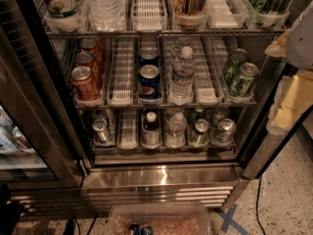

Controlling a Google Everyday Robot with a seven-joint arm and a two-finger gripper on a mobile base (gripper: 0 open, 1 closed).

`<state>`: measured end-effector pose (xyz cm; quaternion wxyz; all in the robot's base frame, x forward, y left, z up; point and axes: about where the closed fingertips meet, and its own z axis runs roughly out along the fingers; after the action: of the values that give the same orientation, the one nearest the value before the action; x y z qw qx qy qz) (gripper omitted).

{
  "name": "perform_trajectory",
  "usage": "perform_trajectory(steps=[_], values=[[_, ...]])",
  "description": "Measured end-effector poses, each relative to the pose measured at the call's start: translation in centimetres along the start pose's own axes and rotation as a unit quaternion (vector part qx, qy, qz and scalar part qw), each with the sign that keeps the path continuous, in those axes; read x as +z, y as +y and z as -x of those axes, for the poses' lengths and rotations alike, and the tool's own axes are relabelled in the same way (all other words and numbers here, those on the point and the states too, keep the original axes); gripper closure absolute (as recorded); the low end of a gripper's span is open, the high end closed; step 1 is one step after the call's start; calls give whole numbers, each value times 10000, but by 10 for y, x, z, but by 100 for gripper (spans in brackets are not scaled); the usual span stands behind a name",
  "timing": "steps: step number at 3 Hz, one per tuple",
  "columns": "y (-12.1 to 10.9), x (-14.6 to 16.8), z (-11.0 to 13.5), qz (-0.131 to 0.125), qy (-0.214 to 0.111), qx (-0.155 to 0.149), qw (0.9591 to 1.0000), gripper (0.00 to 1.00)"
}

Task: Pick redbull can from bottom shelf of fridge

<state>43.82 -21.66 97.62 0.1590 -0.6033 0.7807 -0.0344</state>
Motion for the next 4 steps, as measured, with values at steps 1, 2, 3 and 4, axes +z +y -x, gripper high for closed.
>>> perform_trajectory(steps=[1, 2, 3, 4], values=[[0, 0, 0, -1, 0, 1, 10000, 0], [4, 12, -1, -69, 47, 55, 10000, 0], [21, 47, 5, 8, -118, 68, 9999, 0], [43, 88, 23, 156, -535, -86, 9984, 0]])
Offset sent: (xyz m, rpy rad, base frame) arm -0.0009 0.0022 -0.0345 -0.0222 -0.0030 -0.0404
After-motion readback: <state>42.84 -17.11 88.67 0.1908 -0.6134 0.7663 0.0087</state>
